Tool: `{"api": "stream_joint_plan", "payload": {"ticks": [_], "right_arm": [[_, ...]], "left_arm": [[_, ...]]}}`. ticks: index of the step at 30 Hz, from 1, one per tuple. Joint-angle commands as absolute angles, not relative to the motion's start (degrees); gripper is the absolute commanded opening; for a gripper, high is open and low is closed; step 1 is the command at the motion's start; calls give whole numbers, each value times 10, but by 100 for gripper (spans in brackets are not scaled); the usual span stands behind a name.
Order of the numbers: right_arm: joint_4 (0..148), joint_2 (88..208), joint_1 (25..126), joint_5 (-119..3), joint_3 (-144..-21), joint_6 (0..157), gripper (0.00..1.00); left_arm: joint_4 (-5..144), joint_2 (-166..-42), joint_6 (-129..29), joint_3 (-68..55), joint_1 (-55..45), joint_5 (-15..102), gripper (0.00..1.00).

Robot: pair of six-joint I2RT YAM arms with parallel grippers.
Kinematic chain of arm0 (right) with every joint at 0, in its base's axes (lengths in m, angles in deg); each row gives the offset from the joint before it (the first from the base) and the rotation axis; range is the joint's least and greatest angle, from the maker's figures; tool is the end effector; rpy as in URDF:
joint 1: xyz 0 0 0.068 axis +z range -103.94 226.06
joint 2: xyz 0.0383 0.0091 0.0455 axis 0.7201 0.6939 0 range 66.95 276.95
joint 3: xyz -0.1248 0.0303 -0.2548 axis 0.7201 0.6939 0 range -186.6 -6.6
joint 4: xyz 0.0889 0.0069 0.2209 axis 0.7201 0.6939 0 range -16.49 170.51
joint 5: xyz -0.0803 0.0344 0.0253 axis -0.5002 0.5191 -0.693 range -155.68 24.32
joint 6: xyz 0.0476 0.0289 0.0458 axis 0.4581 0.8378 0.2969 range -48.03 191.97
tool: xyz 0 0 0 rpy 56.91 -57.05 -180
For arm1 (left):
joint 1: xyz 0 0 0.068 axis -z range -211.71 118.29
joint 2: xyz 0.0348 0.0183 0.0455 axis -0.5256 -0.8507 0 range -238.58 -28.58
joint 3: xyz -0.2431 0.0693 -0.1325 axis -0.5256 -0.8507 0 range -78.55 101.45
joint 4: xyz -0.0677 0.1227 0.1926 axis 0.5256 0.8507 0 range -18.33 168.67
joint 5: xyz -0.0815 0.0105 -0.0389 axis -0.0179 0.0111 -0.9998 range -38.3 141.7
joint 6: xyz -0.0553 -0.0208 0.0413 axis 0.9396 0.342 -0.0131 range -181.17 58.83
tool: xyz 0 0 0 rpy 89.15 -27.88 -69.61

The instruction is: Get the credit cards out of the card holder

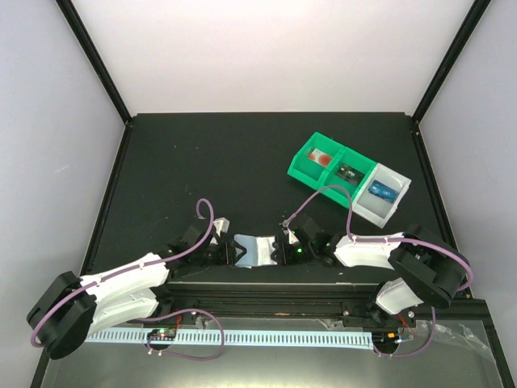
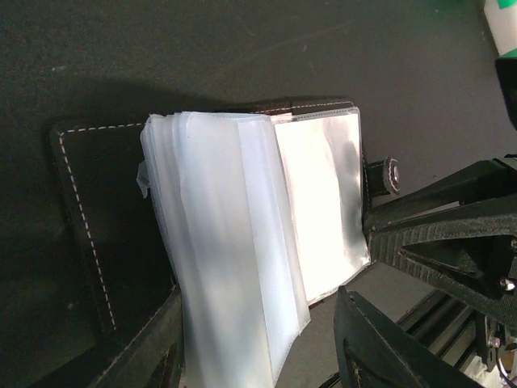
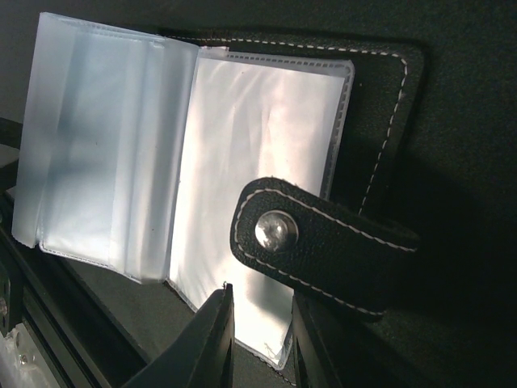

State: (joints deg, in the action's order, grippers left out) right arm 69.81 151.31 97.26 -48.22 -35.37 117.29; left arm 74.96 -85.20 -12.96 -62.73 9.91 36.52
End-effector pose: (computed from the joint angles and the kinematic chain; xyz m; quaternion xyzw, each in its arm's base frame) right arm 0.1412 0.2040 0.1384 -0.0974 0.9304 0.3364 0.1079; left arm 0.1150 -0.1231 0.1548 -0.0011 0.9142 -0.3590 0.1879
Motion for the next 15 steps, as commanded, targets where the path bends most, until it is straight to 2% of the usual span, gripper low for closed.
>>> {"api": "stream_joint_plan", "payload": {"ticks": [1, 7, 15], "right_arm": [[705, 1527, 973, -521, -344, 1171, 24], [703, 1529, 973, -519, -345, 1173, 24], [699, 1531, 974, -516, -345, 1174, 24]], "left_arm": [[764, -843, -128, -619, 98, 373, 51], [768, -834, -128, -623, 98, 375, 43], [788, -824, -134, -617, 98, 383, 47]]}}
